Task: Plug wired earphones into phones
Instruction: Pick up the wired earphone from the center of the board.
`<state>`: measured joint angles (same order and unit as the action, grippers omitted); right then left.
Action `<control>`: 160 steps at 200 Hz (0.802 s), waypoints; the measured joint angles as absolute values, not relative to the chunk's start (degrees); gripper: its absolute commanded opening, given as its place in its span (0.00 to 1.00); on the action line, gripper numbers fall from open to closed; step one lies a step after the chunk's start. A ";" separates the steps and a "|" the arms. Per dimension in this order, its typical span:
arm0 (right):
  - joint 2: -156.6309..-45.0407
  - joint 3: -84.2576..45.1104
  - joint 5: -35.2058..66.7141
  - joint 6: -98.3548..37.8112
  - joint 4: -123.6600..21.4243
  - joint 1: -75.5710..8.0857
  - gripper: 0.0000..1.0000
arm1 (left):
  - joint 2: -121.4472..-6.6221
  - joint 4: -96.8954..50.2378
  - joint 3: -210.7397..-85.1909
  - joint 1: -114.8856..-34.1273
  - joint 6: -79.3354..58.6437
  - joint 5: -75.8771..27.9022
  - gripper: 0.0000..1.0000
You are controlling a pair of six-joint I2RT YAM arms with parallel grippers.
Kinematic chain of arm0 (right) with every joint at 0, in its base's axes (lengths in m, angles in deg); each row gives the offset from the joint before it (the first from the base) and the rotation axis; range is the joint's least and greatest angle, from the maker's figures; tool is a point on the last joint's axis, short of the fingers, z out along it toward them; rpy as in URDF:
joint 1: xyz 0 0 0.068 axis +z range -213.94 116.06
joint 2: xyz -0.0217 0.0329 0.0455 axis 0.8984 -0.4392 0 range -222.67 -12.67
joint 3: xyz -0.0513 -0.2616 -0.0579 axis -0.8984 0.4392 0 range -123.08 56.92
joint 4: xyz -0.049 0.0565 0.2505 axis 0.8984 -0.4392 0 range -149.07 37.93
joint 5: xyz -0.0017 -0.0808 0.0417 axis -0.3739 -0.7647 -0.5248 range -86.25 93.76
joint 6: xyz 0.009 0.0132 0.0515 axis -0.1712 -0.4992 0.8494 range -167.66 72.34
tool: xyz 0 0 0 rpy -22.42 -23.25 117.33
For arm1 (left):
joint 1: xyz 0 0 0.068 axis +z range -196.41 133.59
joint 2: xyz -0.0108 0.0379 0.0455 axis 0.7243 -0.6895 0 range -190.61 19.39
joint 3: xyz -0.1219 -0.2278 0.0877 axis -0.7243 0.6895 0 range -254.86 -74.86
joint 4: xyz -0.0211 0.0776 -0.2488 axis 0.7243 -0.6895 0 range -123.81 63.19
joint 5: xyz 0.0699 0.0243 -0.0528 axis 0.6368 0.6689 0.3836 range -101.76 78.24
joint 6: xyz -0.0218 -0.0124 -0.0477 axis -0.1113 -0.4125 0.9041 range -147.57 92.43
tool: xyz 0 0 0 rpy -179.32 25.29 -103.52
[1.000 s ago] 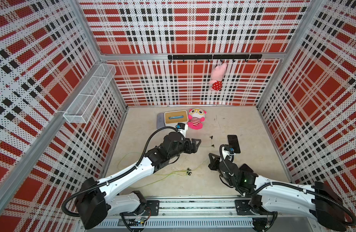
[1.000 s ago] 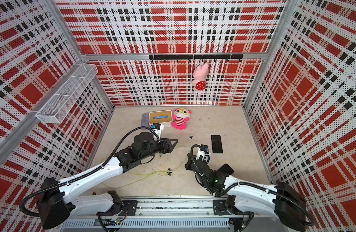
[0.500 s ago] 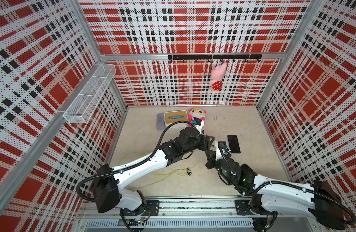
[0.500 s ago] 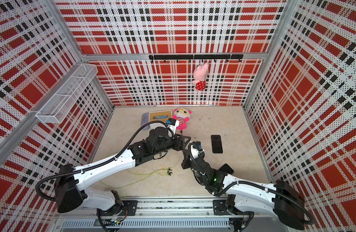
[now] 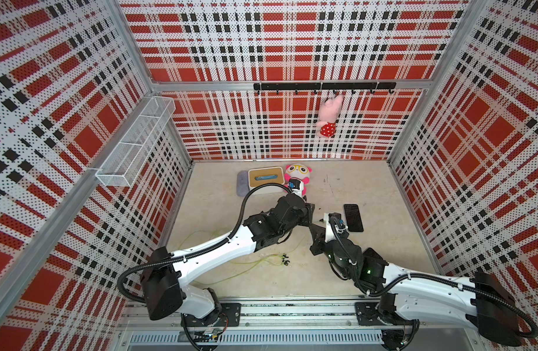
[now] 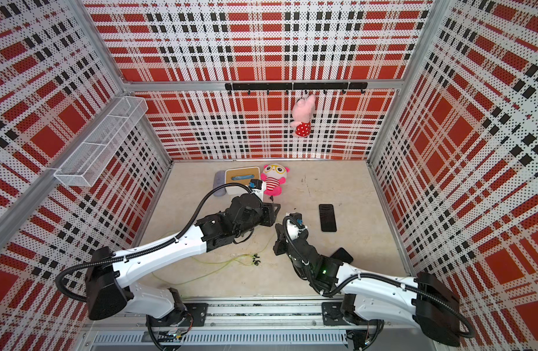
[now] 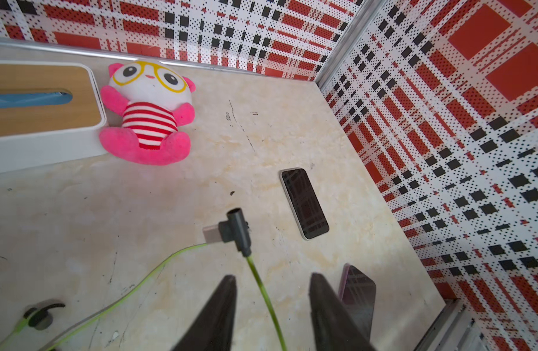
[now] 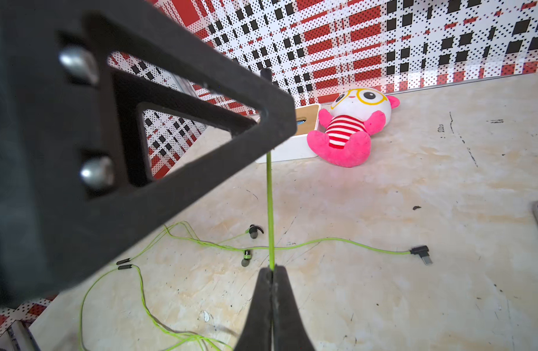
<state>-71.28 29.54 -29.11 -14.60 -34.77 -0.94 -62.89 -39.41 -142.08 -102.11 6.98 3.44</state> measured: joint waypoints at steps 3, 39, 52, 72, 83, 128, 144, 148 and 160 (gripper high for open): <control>-71.28 29.54 -29.15 -14.62 -34.77 -0.94 0.00 | -63.08 -39.41 -142.26 -102.18 6.96 3.42 0.34; -71.28 29.54 -29.81 -14.84 -34.77 -0.88 0.00 | -65.44 -39.85 -144.42 -102.53 7.35 3.31 0.10; -71.28 29.54 -29.96 -14.88 -34.77 -0.72 0.00 | -65.84 -39.98 -144.57 -102.55 7.57 3.33 0.00; -71.28 29.54 -30.00 -15.95 -34.59 -0.57 0.00 | -66.12 -40.24 -144.75 -102.48 7.81 3.36 0.00; -71.26 29.54 -30.00 -16.96 -34.35 -0.57 0.09 | -66.19 -40.20 -144.77 -102.22 7.72 3.05 0.00; -69.36 29.56 -29.92 -25.74 -33.96 -0.57 0.94 | -63.94 -34.52 -140.70 -96.36 4.29 -7.81 0.00; -66.54 29.80 -28.10 -32.72 -33.87 -0.57 1.00 | -61.01 -32.81 -137.51 -93.15 1.16 -13.39 0.00; -65.55 29.91 -27.42 -34.95 -33.92 -0.57 1.00 | -60.42 -32.68 -137.12 -92.62 0.40 -14.20 0.00; -62.56 30.26 -25.06 -41.33 -34.24 -0.57 1.00 | -58.38 -32.37 -136.38 -91.40 -2.94 -16.91 0.00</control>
